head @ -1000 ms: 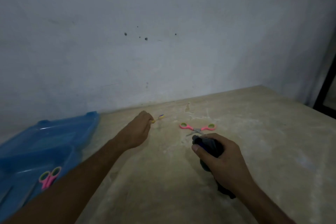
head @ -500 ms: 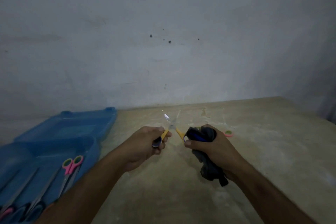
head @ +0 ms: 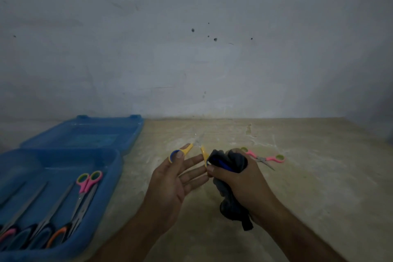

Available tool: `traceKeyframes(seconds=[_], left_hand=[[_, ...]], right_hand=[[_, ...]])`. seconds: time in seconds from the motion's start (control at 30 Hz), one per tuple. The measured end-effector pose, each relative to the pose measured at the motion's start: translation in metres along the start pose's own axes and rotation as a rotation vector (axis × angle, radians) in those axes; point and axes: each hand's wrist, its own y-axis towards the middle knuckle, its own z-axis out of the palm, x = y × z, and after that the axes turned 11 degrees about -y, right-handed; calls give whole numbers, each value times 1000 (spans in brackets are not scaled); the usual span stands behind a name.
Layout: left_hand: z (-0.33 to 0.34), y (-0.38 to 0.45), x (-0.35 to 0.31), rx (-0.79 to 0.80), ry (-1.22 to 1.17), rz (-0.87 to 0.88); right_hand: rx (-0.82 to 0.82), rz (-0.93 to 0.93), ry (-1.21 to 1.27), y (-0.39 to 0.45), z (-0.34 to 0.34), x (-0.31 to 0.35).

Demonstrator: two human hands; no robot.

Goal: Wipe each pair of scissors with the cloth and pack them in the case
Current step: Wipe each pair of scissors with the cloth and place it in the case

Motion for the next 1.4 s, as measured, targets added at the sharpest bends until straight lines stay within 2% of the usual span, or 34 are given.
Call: traceKeyframes(seconds=[0.1, 0.23, 0.4, 0.6, 0.7, 0.87, 1.13, 1.27, 1.4], left_hand=[[-5, 4, -3, -21, 44, 47], [-12, 6, -1, -21, 181, 121], [-17, 7, 10, -12, 327, 144], [-19, 3, 20, 7, 470, 155], [-17, -3, 23, 52, 538, 173], [-14, -5, 21, 70, 560, 176], [-13, -3, 24, 10, 515, 92], [-14, -3, 25, 14, 504, 94], [-17, -1, 20, 1, 469, 95]], right_hand=[[46, -63, -8, 3, -5, 3], [-41, -136, -125, 13, -17, -1], [-14, -202, -111, 8, -20, -9], [-172, -429, -424, 3, -7, -16], [-181, -507, -538, 2, 3, -20], [-271, -446, -598, 6, 1, -25], [-248, -358, -416, 8, 6, -27], [-237, -355, -403, 10, 5, -30], [-373, -276, -425, 18, -14, -36]])
